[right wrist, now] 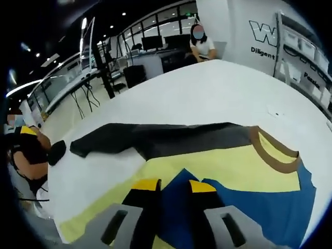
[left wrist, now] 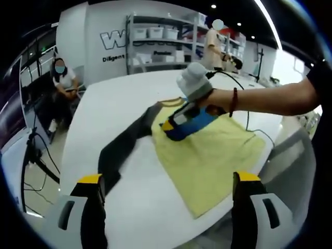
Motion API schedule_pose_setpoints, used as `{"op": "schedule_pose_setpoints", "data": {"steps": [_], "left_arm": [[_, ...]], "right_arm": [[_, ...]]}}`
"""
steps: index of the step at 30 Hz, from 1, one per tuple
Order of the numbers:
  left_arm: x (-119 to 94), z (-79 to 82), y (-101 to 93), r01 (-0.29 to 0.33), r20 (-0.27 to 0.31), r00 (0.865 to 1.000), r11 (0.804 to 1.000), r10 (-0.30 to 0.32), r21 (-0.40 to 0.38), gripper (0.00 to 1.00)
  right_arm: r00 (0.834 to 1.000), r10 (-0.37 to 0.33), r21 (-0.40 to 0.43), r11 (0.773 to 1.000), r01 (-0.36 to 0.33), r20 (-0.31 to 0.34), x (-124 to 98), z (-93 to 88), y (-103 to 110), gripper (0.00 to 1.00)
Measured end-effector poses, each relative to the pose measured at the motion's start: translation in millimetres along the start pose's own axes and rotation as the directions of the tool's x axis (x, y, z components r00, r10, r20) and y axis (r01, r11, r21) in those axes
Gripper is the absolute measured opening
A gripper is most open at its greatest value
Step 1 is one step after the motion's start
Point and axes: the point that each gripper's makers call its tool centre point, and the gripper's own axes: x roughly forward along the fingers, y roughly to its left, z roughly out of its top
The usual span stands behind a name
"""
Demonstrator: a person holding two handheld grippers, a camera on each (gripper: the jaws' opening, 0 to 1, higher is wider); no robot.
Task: Fold the garment on the visible template until the final outline fits inside the template.
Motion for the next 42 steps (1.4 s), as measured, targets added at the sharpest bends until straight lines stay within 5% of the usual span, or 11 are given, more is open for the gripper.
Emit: {"op": "schedule_pose_setpoints", "data": {"steps": [20, 32, 42], "left_arm": [[2.6, -3.4, 2.2, 0.003, -0.004, 1.0, 1.0, -0.003, -0.016, 0.97], [2.2, -2.1, 3.5, 0.002, -0.001, 1.0, 1.0, -0.002, -0.014, 0.96], [3.3, -2.0, -0.7, 0.013, 0.001, 1.0, 1.0, -0.013, -0.012, 0.96]], "right_arm": [[0.997, -0.082, -0.071, 0.994, 0.082, 0.004, 1.5, -3.9, -11.0, 0.0], [0.998, 0.017, 0.016, 1.0, -0.018, 0.066, -7.8, 1.9, 2.5, 0.0], [0.99, 0.091, -0.03, 0.996, -0.088, 0.11, -15.9, 13.6, 17.8, 0.0]]}}
